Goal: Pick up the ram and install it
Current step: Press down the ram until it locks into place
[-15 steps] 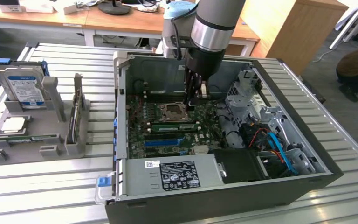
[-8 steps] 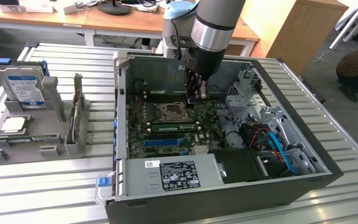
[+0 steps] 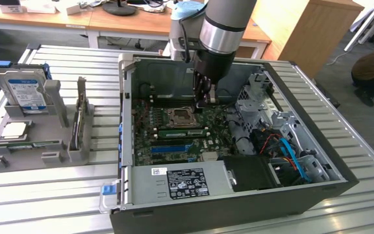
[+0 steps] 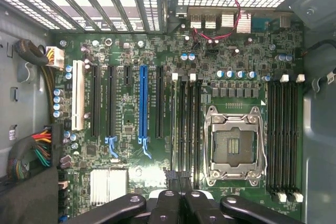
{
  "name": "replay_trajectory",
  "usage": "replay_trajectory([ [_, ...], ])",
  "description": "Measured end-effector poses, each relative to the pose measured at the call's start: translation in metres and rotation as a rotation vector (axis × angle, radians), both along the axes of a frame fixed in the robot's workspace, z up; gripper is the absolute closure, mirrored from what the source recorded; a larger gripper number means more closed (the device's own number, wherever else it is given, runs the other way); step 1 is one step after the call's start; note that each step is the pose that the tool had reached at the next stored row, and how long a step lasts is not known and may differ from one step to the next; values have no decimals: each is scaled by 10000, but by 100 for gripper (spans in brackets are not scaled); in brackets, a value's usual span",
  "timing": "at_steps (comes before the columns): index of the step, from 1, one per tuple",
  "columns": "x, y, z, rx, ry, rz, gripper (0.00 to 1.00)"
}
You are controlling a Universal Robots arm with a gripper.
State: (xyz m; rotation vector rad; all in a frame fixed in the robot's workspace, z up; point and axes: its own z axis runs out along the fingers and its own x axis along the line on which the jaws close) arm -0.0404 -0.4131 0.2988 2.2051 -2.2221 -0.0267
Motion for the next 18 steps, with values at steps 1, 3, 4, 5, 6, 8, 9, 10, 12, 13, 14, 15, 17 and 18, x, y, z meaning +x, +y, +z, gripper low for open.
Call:
replay_trajectory([
  [1, 1, 0, 0, 0, 0, 0, 89],
  [3, 3, 0, 0, 1, 0, 0, 89],
  [4, 5, 0, 0, 0, 0, 1, 89],
  [5, 8, 0, 0, 0, 0, 1, 89],
  [6, 11, 0, 0, 0, 0, 2, 89],
  [8, 27, 0, 0, 0, 1, 0, 89],
  [9, 38, 0, 0, 0, 0, 1, 89],
  [10, 49, 0, 0, 1, 0, 1, 89],
  [12, 75, 0, 0, 1, 0, 0, 89],
  [13, 90, -1, 0, 1, 0, 1, 89],
  [14, 104, -1, 0, 1, 0, 1, 89],
  [15, 116, -1, 0, 1, 0, 1, 89],
  [17, 139, -2, 0, 0, 0, 0, 89],
  [18, 151, -3, 0, 1, 0, 0, 89],
])
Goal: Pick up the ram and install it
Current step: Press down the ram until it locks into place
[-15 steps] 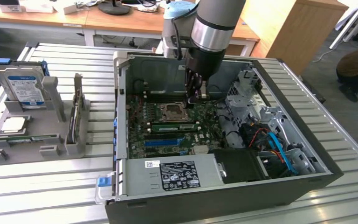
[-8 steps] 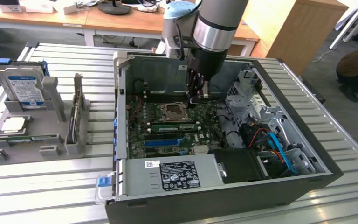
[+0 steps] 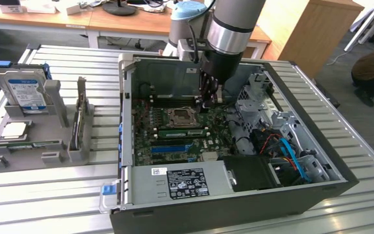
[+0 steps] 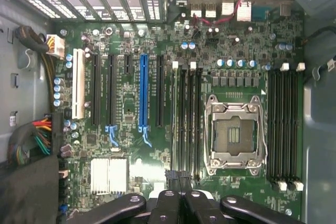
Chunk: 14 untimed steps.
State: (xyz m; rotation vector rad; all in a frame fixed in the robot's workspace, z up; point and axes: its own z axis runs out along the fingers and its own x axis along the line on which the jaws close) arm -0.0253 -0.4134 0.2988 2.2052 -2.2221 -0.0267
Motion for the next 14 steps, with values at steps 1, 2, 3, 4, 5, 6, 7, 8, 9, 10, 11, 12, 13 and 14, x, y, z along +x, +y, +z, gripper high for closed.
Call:
replay_trajectory([
  [1, 12, -1, 0, 0, 0, 0, 89],
  [2, 23, -1, 0, 0, 0, 0, 89],
  [3, 34, -2, 0, 0, 0, 0, 89],
  [4, 46, -2, 0, 0, 0, 0, 89],
  [5, 57, -3, 0, 0, 0, 1, 89],
  [6, 68, -3, 0, 0, 0, 0, 89],
  [7, 78, -4, 0, 0, 0, 0, 89],
  [8, 89, -4, 0, 0, 0, 1, 89],
  [9, 99, -5, 0, 1, 0, 1, 89],
  [10, 109, -5, 0, 0, 0, 0, 89],
  [11, 115, -5, 0, 0, 0, 0, 89],
  [12, 116, -5, 0, 1, 0, -1, 89],
  [13, 116, -5, 0, 1, 0, -1, 89],
  [14, 116, -5, 0, 1, 0, -1, 89],
])
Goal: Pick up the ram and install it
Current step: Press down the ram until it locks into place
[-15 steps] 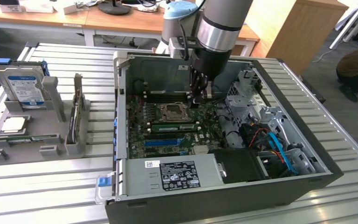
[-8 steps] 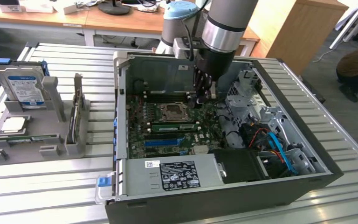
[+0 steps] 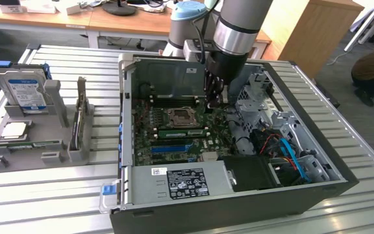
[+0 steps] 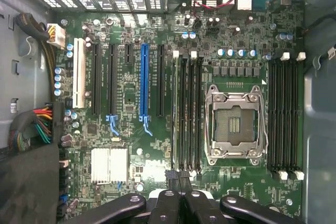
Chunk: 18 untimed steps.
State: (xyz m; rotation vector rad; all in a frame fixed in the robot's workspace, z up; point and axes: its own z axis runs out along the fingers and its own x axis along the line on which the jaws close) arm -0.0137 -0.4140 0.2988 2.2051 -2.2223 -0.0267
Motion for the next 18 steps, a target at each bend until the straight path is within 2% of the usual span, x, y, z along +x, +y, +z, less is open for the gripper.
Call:
replay_trajectory([
  [8, 1, 0, -7, 0, 0, 2, 89],
  [18, 1, -1, -83, 0, 0, 2, 89],
])
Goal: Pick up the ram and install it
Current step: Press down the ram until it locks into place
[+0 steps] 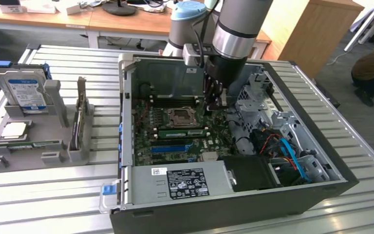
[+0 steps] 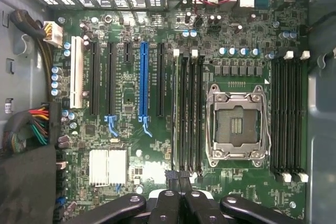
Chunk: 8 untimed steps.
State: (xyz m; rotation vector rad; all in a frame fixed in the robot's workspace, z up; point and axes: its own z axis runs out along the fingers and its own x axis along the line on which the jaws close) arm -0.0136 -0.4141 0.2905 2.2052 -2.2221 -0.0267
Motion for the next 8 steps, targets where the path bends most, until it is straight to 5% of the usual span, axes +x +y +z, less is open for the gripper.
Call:
replay_trajectory([
  [8, 0, 0, -48, -2, 1, 0, 89],
])
